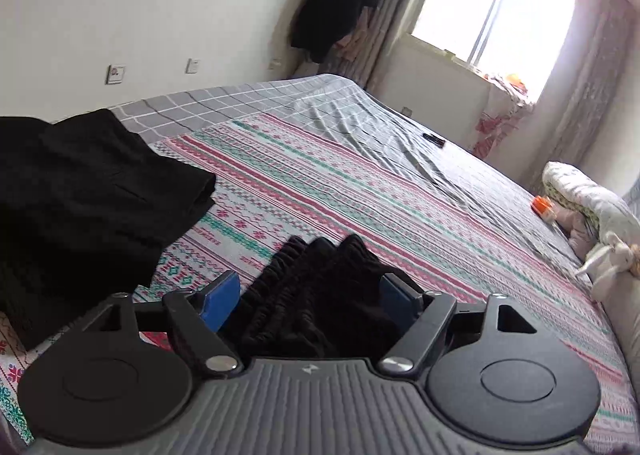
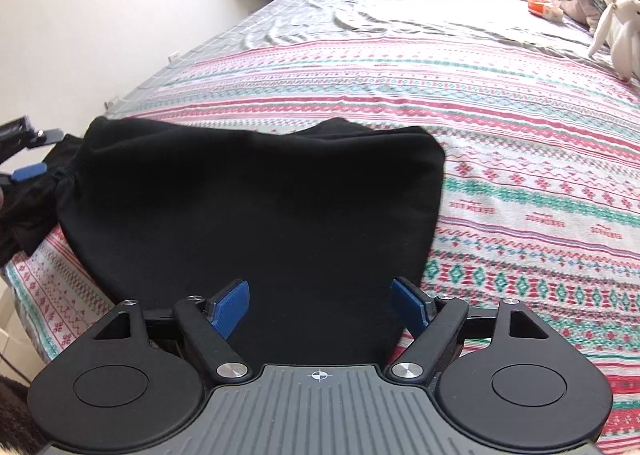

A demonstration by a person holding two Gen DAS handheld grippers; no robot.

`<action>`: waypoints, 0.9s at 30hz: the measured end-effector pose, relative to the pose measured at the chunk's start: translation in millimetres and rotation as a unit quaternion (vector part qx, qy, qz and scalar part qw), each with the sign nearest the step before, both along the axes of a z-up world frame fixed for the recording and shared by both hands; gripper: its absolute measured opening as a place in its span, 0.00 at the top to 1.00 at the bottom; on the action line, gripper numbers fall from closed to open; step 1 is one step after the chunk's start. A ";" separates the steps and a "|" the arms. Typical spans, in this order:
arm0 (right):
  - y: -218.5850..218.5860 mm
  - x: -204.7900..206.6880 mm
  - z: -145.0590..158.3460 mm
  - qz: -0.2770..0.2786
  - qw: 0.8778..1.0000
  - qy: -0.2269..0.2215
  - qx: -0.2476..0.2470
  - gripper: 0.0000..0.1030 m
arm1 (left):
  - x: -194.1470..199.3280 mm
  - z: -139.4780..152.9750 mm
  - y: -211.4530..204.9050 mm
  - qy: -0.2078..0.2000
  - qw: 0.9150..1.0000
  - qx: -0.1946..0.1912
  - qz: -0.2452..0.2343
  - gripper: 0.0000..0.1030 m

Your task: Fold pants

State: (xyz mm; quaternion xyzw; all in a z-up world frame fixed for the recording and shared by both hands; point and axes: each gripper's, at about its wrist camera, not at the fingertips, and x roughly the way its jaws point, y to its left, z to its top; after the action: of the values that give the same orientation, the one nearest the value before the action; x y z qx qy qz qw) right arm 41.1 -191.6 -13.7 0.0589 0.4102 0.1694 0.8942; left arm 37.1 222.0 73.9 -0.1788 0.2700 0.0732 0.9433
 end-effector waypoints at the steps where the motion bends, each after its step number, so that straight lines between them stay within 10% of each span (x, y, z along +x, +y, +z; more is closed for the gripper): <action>1: -4.8 0.3 1.2 -0.005 1.000 0.003 0.004 0.23 | -1.3 -1.2 -9.2 0.003 1.000 0.009 -0.017 0.00; 12: -39.8 0.1 -14.7 -0.037 0.991 0.097 0.087 0.23 | -7.3 -55.9 -135.7 0.065 0.967 0.091 -0.228 0.00; 22: -51.7 -19.2 -33.7 -0.008 0.976 0.155 0.150 0.52 | -21.3 -88.7 -189.4 0.064 0.922 0.172 -0.342 0.00; 27: -59.2 -24.0 -37.4 -0.006 0.969 0.172 0.178 0.55 | -23.3 -95.4 -187.1 0.065 0.924 0.169 -0.337 0.00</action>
State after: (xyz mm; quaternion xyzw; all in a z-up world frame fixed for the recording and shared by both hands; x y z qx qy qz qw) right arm 17.1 -250.8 -51.2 0.2476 0.5203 0.2218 0.7866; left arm 13.8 34.9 -21.5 0.0898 0.3588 -0.1935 0.9087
